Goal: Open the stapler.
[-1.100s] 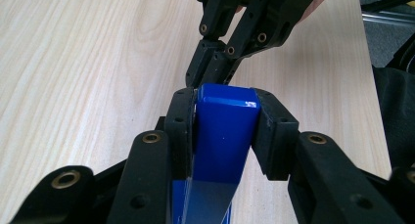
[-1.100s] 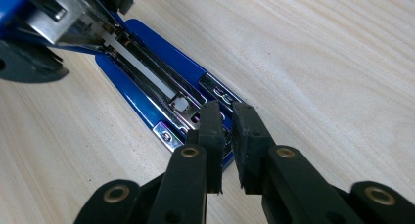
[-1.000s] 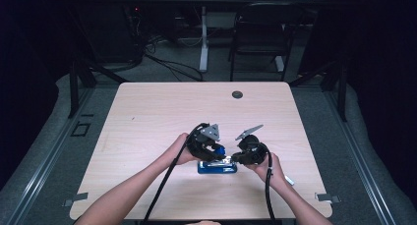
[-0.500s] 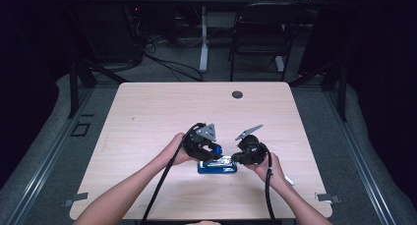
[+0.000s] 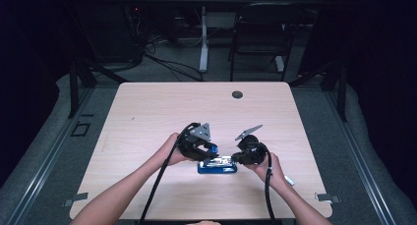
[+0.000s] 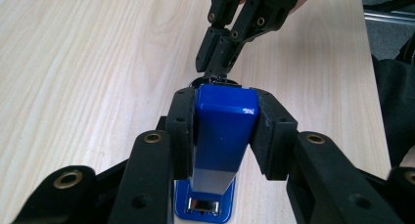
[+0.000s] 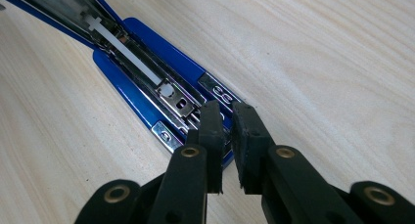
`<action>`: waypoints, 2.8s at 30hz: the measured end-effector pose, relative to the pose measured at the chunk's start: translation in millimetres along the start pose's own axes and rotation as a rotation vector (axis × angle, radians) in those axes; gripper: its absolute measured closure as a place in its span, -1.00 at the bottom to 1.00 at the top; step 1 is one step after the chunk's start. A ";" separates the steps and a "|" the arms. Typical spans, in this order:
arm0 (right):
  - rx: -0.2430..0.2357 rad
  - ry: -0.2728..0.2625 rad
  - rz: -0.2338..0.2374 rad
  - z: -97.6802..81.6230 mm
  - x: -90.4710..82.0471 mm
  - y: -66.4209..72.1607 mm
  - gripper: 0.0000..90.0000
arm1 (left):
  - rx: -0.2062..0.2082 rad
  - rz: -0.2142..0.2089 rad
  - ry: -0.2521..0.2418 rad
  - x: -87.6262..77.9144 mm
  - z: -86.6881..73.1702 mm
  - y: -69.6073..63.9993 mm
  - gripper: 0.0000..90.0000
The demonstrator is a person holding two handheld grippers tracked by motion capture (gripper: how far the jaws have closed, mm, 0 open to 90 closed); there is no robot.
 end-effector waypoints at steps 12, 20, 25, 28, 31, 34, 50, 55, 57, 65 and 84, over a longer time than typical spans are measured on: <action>0.001 -0.002 -0.003 0.2 0.2 -0.4 0.86 | -0.012 0.014 -0.005 -12.3 -10.2 4.4 0.46; 0.003 -0.004 -0.007 0.3 0.5 -0.4 0.86 | -0.024 0.018 -0.007 -18.2 -16.2 6.2 0.46; 0.002 -0.004 -0.008 0.3 0.5 -0.4 0.86 | -0.039 0.021 -0.011 -21.6 -20.4 7.1 0.46; 0.003 -0.006 -0.005 0.5 0.7 0.1 0.86 | -0.038 0.023 -0.008 -23.9 -23.1 8.3 0.46; 0.004 -0.006 -0.006 0.6 0.6 0.0 0.86 | -0.045 0.025 -0.010 -25.3 -25.6 8.6 0.46; 0.003 -0.006 -0.008 0.6 0.6 0.1 0.86 | -0.052 0.024 -0.010 -26.6 -27.8 8.8 0.46; 0.000 -0.005 -0.005 0.4 0.6 -0.4 0.86 | -0.114 0.024 -0.006 -33.9 -48.6 14.9 0.44; 0.002 -0.006 -0.008 0.6 0.6 0.0 0.86 | -0.110 0.022 0.005 -34.6 -50.2 15.0 0.44; 0.003 -0.005 -0.008 0.5 0.5 0.0 0.86 | -0.111 0.022 0.011 -34.9 -51.0 15.5 0.44; 0.001 -0.005 -0.005 0.4 0.5 0.0 0.86 | -0.129 0.019 0.010 -35.6 -57.1 17.1 0.44; 0.006 -0.006 -0.008 -0.4 1.2 0.7 0.86 | -0.155 0.015 0.025 -35.8 -69.2 19.1 0.43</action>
Point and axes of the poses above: each handheld gripper's, and its own axes: x roughly forward along the jaws, z roughly out of its top, y roughly to its left, the point moved 8 cm from there along x, roughly forward along the jaws, and after that the axes turned 10 degrees about -x, right-handed, at the moved point
